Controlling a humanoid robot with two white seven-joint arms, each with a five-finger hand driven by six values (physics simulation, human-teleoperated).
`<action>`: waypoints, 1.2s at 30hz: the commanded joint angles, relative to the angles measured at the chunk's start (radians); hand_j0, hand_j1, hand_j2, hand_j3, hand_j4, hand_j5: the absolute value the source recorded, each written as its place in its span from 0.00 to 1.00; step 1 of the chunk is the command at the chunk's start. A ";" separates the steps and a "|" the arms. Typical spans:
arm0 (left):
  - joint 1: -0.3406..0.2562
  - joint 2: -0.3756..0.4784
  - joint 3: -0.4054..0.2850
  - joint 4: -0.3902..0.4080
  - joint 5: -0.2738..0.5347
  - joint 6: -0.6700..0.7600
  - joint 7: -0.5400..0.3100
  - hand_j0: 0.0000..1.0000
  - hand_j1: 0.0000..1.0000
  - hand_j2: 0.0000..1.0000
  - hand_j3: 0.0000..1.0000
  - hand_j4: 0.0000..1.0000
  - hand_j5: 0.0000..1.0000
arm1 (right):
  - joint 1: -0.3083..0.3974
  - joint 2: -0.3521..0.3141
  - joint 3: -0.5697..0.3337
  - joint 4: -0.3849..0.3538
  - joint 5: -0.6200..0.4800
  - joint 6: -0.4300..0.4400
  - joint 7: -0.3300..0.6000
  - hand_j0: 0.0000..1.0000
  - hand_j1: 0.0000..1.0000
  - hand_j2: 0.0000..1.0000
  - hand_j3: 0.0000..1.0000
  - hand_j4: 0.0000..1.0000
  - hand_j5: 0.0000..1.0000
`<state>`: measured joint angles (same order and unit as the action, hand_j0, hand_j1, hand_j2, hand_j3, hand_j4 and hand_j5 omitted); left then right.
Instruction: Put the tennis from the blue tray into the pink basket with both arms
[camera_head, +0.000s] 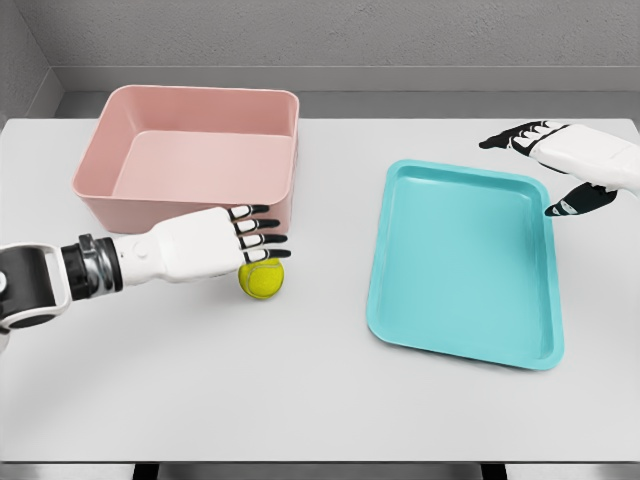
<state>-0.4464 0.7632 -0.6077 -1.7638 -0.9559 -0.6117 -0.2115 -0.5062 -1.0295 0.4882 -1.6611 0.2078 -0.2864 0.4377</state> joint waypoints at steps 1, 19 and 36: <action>0.000 0.001 -0.009 0.000 -0.004 0.001 -0.009 1.00 1.00 1.00 1.00 1.00 1.00 | 0.000 -0.001 0.000 0.000 -0.002 0.001 0.000 1.00 1.00 1.00 1.00 1.00 1.00; -0.060 0.008 -0.095 -0.002 -0.093 0.001 -0.011 1.00 1.00 1.00 1.00 1.00 1.00 | 0.002 -0.001 0.001 0.000 -0.004 0.001 0.001 1.00 1.00 1.00 1.00 1.00 1.00; -0.109 0.001 -0.207 0.001 -0.115 0.001 -0.032 1.00 1.00 1.00 1.00 1.00 1.00 | 0.002 0.000 0.001 0.000 -0.002 0.001 0.000 1.00 1.00 1.00 1.00 1.00 1.00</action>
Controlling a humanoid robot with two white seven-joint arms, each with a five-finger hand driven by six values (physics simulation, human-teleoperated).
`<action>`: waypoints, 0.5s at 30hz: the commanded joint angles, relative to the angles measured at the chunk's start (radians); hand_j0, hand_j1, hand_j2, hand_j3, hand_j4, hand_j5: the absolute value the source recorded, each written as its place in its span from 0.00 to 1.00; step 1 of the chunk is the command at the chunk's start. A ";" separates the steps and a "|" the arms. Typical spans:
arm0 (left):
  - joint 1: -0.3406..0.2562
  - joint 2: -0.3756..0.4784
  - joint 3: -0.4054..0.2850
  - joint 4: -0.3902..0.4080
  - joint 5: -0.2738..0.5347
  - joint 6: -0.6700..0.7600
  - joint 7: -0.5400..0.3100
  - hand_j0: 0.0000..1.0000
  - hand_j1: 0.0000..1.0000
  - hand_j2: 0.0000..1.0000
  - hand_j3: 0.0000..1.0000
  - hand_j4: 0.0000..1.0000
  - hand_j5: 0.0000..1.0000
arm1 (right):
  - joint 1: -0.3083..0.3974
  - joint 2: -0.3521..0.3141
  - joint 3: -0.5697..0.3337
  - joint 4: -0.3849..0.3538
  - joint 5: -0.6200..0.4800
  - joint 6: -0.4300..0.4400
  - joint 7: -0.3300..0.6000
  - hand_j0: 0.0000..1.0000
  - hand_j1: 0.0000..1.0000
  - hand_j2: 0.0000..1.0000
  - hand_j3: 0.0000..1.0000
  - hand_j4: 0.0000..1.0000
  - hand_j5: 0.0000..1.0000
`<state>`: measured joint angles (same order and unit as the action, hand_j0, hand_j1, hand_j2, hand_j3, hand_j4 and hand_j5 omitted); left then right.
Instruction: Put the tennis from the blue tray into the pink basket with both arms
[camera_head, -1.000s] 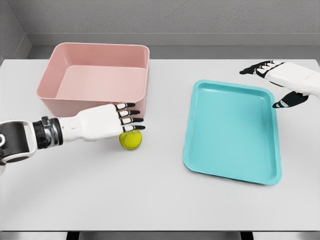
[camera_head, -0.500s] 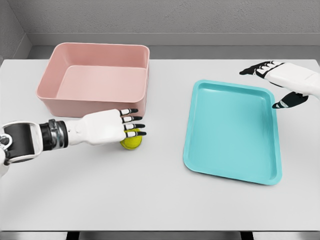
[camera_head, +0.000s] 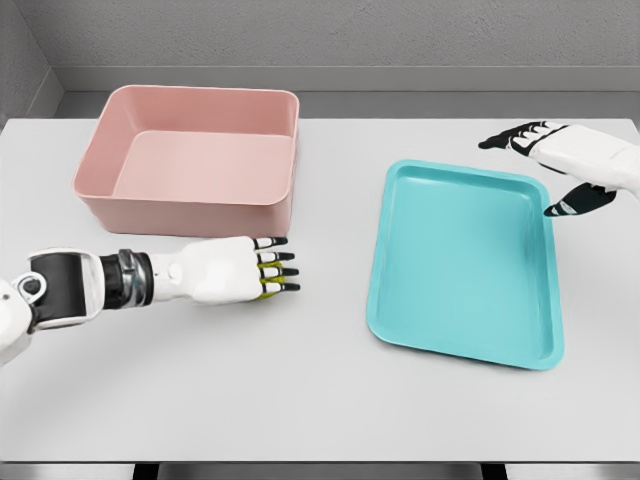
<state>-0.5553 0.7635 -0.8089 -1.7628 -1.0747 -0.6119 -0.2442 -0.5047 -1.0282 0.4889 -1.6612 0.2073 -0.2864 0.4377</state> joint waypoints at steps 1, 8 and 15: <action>-0.002 0.002 -0.007 0.000 0.004 0.001 0.000 0.98 0.98 0.98 0.98 0.98 0.98 | 0.000 -0.001 -0.001 0.000 -0.003 0.001 -0.001 1.00 1.00 1.00 1.00 1.00 1.00; -0.006 0.007 -0.010 0.003 0.006 0.001 0.000 0.71 0.71 0.71 0.71 0.71 0.71 | 0.000 -0.001 0.000 -0.002 -0.003 0.001 -0.001 1.00 1.00 1.00 1.00 1.00 1.00; 0.000 0.013 -0.010 0.005 0.013 0.001 0.000 0.63 0.63 0.63 0.63 0.63 0.63 | 0.000 -0.001 0.000 -0.002 -0.002 0.001 -0.001 1.00 1.00 1.00 1.00 1.00 1.00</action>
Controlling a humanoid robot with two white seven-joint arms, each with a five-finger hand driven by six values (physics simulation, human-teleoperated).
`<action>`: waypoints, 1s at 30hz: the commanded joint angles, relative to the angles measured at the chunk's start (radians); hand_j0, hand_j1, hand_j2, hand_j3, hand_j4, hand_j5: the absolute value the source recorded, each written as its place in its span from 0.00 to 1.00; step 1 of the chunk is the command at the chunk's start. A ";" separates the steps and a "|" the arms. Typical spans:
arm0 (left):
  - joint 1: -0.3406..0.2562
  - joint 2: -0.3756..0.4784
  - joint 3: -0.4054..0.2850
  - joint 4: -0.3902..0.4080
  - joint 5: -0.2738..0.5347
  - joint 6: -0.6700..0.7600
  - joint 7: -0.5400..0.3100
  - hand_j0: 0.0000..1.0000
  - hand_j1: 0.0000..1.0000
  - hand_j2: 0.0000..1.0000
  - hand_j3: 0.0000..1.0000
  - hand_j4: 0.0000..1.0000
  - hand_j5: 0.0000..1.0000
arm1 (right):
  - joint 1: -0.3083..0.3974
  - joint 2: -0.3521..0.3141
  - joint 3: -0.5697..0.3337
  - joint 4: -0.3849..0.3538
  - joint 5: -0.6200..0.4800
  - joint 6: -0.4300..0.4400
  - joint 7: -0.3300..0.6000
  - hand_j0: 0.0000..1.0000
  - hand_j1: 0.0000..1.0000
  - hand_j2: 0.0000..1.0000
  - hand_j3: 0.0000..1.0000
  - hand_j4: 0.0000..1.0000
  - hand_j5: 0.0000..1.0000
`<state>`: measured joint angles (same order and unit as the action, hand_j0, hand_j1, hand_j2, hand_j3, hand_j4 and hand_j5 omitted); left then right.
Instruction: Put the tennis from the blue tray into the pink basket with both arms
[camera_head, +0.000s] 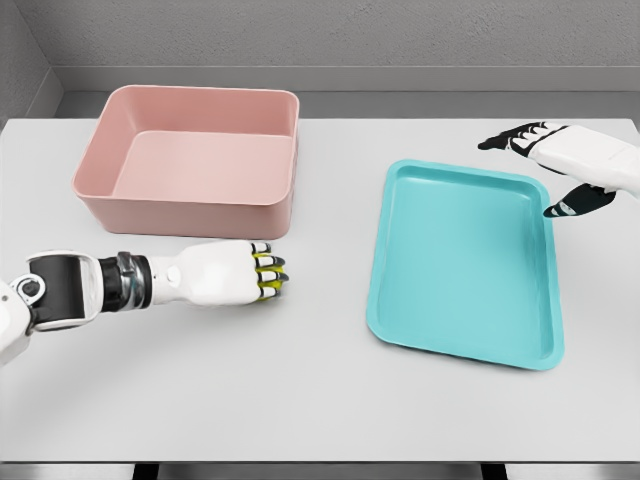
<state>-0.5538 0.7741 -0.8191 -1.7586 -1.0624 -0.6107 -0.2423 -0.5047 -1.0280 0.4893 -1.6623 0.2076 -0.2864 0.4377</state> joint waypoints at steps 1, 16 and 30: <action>0.000 0.002 0.000 0.001 0.001 0.000 -0.002 0.63 0.63 0.63 0.63 0.63 0.63 | 0.000 -0.001 0.000 -0.001 -0.004 0.001 -0.001 1.00 1.00 1.00 1.00 1.00 1.00; -0.002 -0.001 -0.009 0.007 0.039 0.000 0.003 0.52 0.52 0.52 0.52 0.52 0.52 | 0.000 -0.001 0.000 0.001 -0.002 0.001 -0.001 1.00 1.00 1.00 1.00 1.00 1.00; -0.067 -0.015 0.014 0.002 0.179 0.000 0.003 0.13 0.13 0.13 0.13 0.13 0.13 | -0.002 -0.001 0.000 0.001 -0.004 0.001 -0.001 1.00 1.00 1.00 1.00 1.00 1.00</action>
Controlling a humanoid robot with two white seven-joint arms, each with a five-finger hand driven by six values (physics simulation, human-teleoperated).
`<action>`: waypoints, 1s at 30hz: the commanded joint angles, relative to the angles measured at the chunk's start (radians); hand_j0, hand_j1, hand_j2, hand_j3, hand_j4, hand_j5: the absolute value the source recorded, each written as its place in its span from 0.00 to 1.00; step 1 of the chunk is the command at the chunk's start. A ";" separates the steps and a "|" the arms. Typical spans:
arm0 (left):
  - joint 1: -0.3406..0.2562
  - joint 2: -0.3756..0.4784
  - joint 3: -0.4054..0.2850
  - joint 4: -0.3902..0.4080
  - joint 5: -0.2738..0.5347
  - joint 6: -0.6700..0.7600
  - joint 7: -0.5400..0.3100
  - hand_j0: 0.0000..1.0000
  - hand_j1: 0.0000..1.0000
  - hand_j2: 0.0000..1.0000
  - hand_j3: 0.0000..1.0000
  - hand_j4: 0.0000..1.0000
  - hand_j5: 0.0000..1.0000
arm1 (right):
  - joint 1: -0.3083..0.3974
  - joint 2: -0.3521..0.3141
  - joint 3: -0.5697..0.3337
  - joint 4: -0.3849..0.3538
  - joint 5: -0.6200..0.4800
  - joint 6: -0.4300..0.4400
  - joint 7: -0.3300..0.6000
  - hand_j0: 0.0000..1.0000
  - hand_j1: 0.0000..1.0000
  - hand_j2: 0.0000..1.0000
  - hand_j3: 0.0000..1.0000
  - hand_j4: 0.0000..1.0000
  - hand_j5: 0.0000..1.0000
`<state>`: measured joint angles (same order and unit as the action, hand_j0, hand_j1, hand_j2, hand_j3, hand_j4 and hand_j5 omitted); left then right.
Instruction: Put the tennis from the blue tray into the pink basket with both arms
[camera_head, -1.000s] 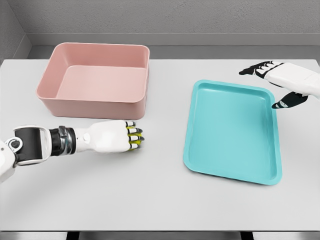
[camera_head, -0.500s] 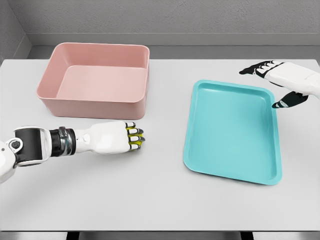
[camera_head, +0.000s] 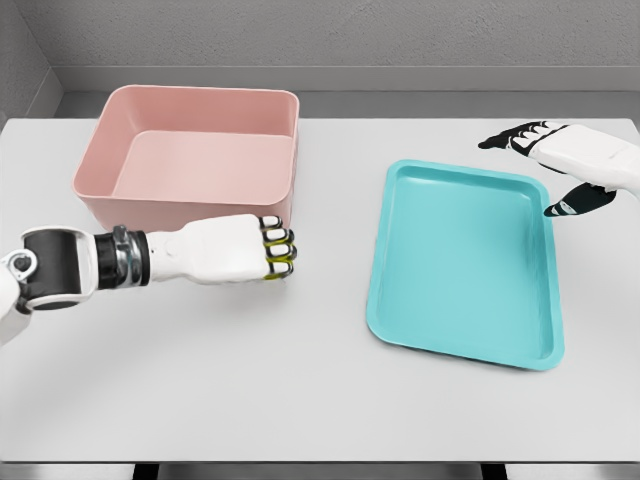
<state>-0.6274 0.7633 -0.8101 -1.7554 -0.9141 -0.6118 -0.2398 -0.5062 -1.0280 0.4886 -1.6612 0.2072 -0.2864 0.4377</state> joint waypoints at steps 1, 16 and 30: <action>-0.003 -0.004 0.005 -0.001 0.046 0.001 0.001 0.13 0.13 0.13 0.13 0.13 0.13 | 0.000 -0.001 -0.001 0.000 -0.003 0.001 -0.001 1.00 1.00 1.00 1.00 1.00 1.00; -0.164 0.027 0.071 0.047 0.254 0.001 0.002 0.13 0.13 0.13 0.13 0.13 0.13 | 0.002 -0.001 -0.001 0.000 -0.003 0.001 -0.001 1.00 1.00 1.00 1.00 1.00 1.00; -0.250 -0.170 0.060 0.447 0.152 0.001 -0.004 0.62 0.62 0.62 0.62 0.62 0.62 | 0.000 -0.001 -0.001 0.000 -0.003 0.001 -0.001 1.00 1.00 1.00 1.00 1.00 1.00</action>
<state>-0.8805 0.6234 -0.7506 -1.3624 -0.7502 -0.6125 -0.2450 -0.5062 -1.0280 0.4890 -1.6611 0.2072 -0.2864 0.4377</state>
